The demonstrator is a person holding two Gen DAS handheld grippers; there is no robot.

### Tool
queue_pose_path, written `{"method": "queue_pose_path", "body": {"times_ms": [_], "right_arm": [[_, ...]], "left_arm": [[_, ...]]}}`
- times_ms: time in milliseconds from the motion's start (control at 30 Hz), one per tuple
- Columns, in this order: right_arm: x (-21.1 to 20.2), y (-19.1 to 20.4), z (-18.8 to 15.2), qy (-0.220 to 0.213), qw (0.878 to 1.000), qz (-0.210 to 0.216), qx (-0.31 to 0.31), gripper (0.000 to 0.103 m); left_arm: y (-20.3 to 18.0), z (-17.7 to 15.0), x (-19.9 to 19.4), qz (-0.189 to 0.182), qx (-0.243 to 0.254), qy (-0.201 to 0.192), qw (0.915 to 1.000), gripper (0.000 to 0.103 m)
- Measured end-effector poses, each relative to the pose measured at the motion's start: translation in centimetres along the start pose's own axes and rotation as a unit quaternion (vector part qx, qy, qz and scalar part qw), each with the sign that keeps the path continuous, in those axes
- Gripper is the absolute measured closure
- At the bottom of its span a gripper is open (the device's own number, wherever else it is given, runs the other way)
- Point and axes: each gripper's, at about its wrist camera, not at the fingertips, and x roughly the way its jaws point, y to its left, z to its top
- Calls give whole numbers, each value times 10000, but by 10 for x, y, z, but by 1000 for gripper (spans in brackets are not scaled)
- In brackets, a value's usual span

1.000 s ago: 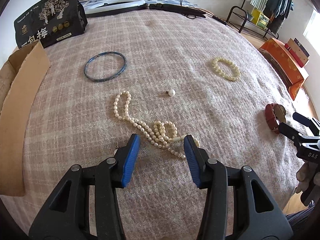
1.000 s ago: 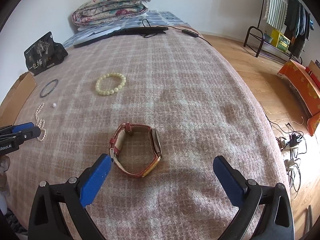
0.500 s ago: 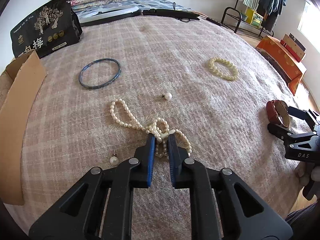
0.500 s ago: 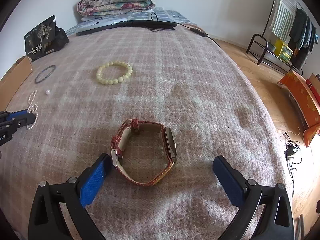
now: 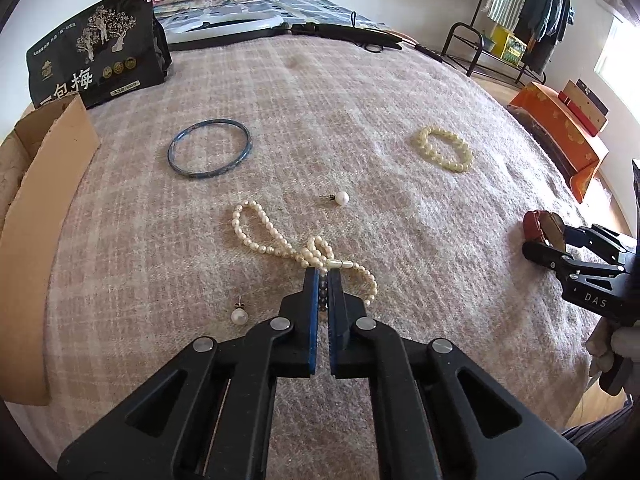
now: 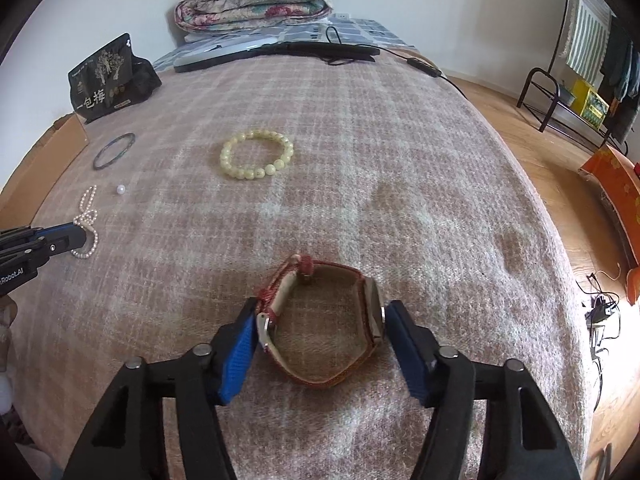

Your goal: Organize jewelry

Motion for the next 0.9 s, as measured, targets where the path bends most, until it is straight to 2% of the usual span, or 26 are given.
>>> {"method": "queue_pose_path", "body": {"times_ms": [433, 800, 900], "right_arm": [[-9, -8, 2, -21, 9986, 344, 400, 45], [-29, -4, 16, -229, 9982, 453, 334, 45], [-39, -3, 21, -305, 9971, 599, 353, 45]], "left_arm": [[9, 10, -23, -112, -215, -290, 9993, 102], [17, 42, -73, -364, -465, -872, 9944, 102], [22, 49, -89, -373, -538, -1043, 9924, 102]]}}
